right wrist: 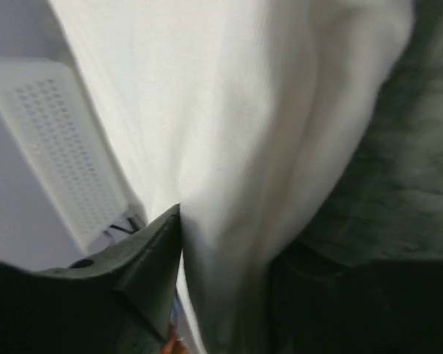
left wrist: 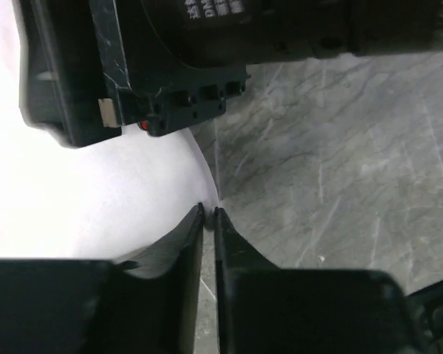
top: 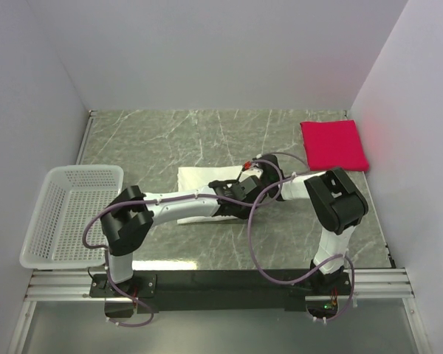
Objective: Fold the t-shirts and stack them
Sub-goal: Neatly place the folded tshirt to the corner
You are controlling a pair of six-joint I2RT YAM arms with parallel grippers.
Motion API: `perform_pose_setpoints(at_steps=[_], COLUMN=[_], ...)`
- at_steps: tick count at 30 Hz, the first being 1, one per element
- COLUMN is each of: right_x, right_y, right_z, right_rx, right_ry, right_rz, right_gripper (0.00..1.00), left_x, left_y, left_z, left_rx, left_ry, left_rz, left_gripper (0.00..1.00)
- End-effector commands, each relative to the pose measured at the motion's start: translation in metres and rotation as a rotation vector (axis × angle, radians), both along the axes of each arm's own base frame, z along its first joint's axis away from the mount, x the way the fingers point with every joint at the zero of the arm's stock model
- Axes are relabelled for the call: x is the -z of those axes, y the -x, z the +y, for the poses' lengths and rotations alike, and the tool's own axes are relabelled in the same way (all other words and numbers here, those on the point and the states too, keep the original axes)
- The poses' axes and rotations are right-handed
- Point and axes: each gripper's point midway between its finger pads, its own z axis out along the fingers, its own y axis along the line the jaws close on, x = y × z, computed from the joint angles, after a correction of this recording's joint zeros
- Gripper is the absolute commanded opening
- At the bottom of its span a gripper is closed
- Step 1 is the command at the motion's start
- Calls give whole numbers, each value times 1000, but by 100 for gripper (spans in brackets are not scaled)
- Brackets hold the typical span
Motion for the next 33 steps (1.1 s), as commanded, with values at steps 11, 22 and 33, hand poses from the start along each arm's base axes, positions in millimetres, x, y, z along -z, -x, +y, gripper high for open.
perform_pose_setpoints(at_steps=[11,22,33], right_x=[-28,-81,-140], right_y=[-59,-134,-174], right_z=[-80,-197,-297], right_rx=[-96,-87,4], right_ry=[582,1106,1546], right_rz=[-220,-317,-330], right_gripper=[0,0,0], left_x=[-70,-69,-67], left_y=[-17,-93,-107], left_z=[22,242,333], left_rx=[-70,-519,-715], left_ry=[274,186,148], left_rz=[13,-5,-117], left_gripper=[79,98,100])
